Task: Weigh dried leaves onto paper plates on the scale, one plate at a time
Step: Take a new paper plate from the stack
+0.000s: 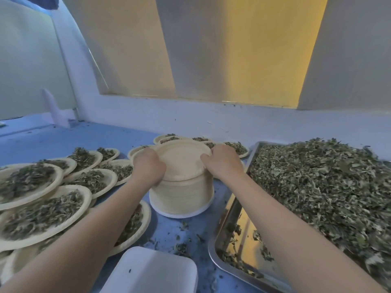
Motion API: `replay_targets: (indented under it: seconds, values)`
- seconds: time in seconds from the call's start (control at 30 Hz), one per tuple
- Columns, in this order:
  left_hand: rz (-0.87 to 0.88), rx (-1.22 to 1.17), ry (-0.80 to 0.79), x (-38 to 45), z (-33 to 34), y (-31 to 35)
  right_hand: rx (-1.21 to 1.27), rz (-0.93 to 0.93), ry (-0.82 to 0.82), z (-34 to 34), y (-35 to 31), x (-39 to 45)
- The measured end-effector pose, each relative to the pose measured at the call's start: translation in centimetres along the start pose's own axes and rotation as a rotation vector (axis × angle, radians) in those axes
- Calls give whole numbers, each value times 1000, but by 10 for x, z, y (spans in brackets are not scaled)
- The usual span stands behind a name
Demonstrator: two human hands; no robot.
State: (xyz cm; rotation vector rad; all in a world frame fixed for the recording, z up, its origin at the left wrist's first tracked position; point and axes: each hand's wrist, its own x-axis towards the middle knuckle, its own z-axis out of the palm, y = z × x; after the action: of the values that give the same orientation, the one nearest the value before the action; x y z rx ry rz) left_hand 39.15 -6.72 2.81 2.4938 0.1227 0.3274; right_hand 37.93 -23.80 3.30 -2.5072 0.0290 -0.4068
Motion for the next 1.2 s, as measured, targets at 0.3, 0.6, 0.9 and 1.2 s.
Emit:
replay_targets:
  seconds: [0.3, 0.6, 0.9, 1.2]
  values:
    - [55, -90, 31, -62, -62, 4, 129, -122, 62, -35, -25, -55]
    - [-28, -296, 46, -186, -61, -75, 102, -153, -40, -6, -20, -175]
    - [-152, -304, 68, -215, -29, -107, -24, -174, -132, 32, -1, -200]
    - [-187, -564, 64, -217, -20, -119, -49, -173, -151, 35, 5, -195]
